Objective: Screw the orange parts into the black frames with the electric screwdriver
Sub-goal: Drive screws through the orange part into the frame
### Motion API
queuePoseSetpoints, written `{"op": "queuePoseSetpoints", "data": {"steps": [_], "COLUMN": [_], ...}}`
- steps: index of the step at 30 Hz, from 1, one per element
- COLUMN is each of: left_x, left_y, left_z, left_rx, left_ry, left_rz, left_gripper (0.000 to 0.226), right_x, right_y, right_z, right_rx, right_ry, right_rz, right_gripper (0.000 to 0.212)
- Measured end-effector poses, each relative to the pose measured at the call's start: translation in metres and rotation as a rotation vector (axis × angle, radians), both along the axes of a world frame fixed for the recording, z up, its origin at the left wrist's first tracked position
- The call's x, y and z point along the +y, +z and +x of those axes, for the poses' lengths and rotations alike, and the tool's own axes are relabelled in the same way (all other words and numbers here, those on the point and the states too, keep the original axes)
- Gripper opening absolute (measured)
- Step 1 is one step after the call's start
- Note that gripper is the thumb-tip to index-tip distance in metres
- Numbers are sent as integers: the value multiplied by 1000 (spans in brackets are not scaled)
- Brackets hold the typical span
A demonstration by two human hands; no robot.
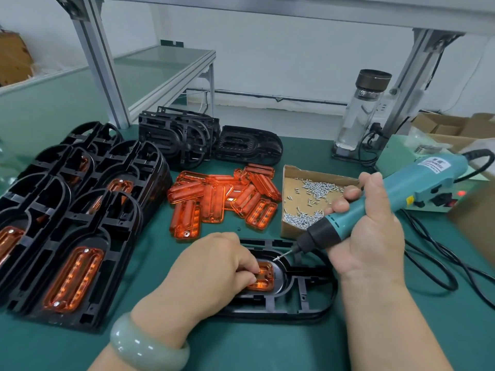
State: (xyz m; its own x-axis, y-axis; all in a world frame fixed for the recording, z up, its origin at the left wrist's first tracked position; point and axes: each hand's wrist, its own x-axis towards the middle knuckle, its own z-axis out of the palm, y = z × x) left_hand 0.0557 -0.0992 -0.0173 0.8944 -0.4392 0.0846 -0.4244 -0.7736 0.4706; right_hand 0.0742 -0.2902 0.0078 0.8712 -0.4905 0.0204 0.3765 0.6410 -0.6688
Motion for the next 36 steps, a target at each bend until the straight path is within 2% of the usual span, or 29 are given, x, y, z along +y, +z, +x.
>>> {"op": "queuePoseSetpoints", "data": {"steps": [4,15,36], "left_x": [-1,-2,-2], "left_y": [-1,-2,-1], "left_z": [-1,-1,-1], "left_rx": [-3,-15,0], "left_ry": [16,19,35], "left_rz": [-2,-6,-28], "left_gripper": [16,14,13], "right_x": [0,11,19], "right_y": [-1,-1,5], "right_z": [0,-4,-10], "right_rx": [-4,-75,-140], "right_ry": [-2,40,71], "right_rz": [-78,-258,-384], "right_gripper": [23,12,12]}}
